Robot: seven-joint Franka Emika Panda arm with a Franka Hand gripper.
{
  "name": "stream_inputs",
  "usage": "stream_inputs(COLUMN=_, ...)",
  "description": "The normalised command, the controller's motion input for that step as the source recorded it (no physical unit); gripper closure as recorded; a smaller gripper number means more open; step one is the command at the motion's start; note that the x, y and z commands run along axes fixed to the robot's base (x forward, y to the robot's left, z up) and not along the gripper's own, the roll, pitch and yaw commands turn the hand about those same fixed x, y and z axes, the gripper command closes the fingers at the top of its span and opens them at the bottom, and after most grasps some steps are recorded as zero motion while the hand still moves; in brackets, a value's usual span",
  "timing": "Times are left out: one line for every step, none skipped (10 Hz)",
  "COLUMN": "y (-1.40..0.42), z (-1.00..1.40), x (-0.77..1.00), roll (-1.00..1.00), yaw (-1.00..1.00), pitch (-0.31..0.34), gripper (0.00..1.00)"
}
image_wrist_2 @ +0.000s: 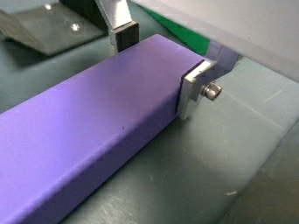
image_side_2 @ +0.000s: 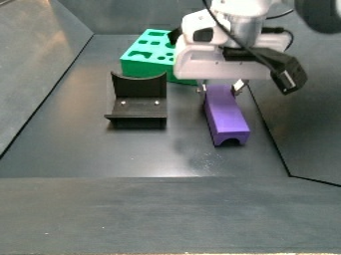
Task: Pick up the arch object. Move up. Place the arch object on the fixture. Regrasp the arch object. Rotate the arch object. Move to above the board. Insert the arch object.
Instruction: Move up, then place the arch object on the fixture.
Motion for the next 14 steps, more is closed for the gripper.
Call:
stream_inputs(y=0.02, z=0.72, x=-0.03, roll=-0.02, yaw=0.02, pitch=0.049, gripper=1.00)
stream_inputs(y=0.01, z=0.61, x=-0.01, roll=-0.05, yaw=0.02, pitch=0.067, gripper=1.00)
stream_inputs(y=0.00, z=0.45, x=0.00, roll=-0.09, yaw=0.02, pitch=0.077, gripper=1.00)
stream_inputs(y=0.01, z=0.38, x=-0.01, roll=-0.10, yaw=0.02, pitch=0.073, gripper=1.00)
stream_inputs(y=0.00, z=0.23, x=-0.02, roll=-0.13, yaw=0.01, pitch=0.057, gripper=1.00)
stream_inputs(y=0.00, z=1.00, x=0.00, roll=0.00, yaw=0.00, pitch=0.000, gripper=1.00)
stream_inputs(y=0.00, z=1.00, x=0.00, roll=-0.01, yaw=-0.02, pitch=-0.007, gripper=1.00)
stream_inputs(y=0.00, z=1.00, x=-0.01, roll=-0.02, yaw=-0.01, pitch=0.007, gripper=1.00)
stream_inputs(y=0.00, z=1.00, x=-0.01, roll=-0.04, yaw=0.00, pitch=0.013, gripper=1.00)
stream_inputs(y=-0.01, z=1.00, x=-0.02, roll=-0.07, yaw=0.00, pitch=0.020, gripper=1.00)
stream_inputs(y=-0.01, z=1.00, x=-0.02, roll=-0.09, yaw=0.01, pitch=0.027, gripper=1.00)
stream_inputs(y=0.00, z=1.00, x=-0.02, roll=-0.11, yaw=0.00, pitch=0.031, gripper=1.00)
stream_inputs(y=0.00, z=1.00, x=-0.03, roll=-0.13, yaw=-0.01, pitch=0.030, gripper=1.00)
stream_inputs(y=0.00, z=1.00, x=-0.03, roll=-0.15, yaw=-0.02, pitch=0.028, gripper=1.00)
